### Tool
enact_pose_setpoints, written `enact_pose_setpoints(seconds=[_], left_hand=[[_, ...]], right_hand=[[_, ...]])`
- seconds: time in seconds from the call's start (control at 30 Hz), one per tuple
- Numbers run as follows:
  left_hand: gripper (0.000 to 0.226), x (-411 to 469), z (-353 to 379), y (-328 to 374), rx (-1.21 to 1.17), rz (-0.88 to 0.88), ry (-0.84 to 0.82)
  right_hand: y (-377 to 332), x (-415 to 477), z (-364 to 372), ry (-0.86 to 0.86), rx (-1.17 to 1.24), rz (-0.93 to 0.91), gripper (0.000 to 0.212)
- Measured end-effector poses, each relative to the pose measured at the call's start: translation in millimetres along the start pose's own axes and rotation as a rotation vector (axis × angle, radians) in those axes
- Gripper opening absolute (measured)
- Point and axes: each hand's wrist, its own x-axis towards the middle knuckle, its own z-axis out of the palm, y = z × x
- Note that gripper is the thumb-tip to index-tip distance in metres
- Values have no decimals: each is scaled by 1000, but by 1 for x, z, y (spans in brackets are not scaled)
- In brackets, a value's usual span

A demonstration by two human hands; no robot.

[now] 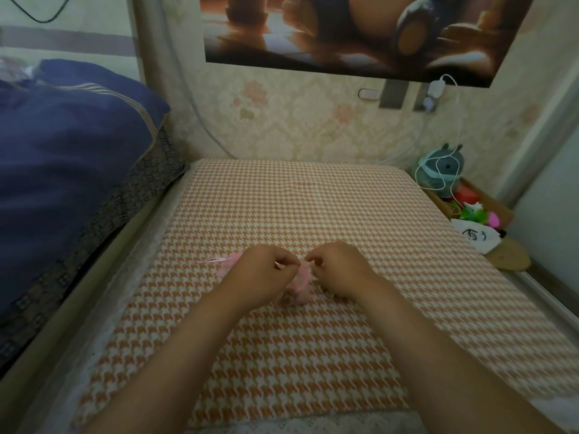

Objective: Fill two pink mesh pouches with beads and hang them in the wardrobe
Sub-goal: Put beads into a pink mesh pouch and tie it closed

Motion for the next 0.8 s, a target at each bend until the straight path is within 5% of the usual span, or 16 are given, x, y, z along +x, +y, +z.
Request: enact_pose_setpoints(seconds=[0.17,0.43,0.8], left_hand=[[20,-1,0,-3,-18,-30,12],[23,1,-3,-2,-4,-15,-21],[22,-8,-6,-1,-21,-16,-16]], right_hand=[[-3,1,1,0,-11,-18,20],[-23,-10,-40,241,569,1,10],[-40,-36,-36,144,419,-157,11]])
